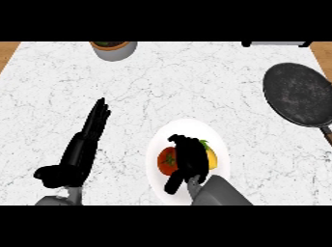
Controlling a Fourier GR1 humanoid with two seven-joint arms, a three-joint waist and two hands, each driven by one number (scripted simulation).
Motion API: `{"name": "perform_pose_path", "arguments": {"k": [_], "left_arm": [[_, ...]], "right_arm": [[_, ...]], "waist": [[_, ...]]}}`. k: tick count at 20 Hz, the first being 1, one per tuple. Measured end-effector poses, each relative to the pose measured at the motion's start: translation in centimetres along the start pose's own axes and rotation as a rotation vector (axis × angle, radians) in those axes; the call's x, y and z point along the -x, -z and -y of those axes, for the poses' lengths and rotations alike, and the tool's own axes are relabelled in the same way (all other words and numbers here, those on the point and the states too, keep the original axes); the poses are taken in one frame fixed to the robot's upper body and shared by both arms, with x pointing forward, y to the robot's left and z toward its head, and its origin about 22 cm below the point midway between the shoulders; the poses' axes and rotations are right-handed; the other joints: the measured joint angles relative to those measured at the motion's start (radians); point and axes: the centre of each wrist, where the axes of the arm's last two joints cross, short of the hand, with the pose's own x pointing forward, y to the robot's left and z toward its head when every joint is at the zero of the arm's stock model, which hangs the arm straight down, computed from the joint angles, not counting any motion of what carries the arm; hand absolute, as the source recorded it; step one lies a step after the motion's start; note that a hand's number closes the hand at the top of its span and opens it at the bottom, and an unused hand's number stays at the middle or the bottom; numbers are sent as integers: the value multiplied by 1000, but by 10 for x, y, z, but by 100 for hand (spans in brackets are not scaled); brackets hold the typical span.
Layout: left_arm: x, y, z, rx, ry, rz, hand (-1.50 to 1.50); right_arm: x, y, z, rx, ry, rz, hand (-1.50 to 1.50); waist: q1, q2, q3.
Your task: Pick the tomato from the plate and place it in the pan
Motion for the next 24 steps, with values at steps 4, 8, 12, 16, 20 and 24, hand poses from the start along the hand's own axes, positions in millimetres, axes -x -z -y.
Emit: {"name": "perform_pose_path", "arguments": {"k": [4,8,12,16,20,24], "left_arm": [[-2,4,4,3,5,7,0],[-4,5,-4,3,1,0,0],[-2,4,-7,-2,-1,-4,0],[4,-1,-6,-4,-2,-6,0],[4,0,-3,-8,-1,1,0],[1,-2,-5,-7,1,0,0]], "right_arm": [[0,7,1,14,-59,22,150],[2,14,1,33,-78,43,150],[4,8,-3,86,-84,54,150],[-1,1,3,194,-95,58,150],[13,-1,22,308,-116,62,150],[35,6,60,363,-136,86,150]], "waist": [[-1,-7,-3],[-3,-13,-3],[-6,-11,-1],[-10,-5,0],[-12,0,1],[-10,2,1]]}}
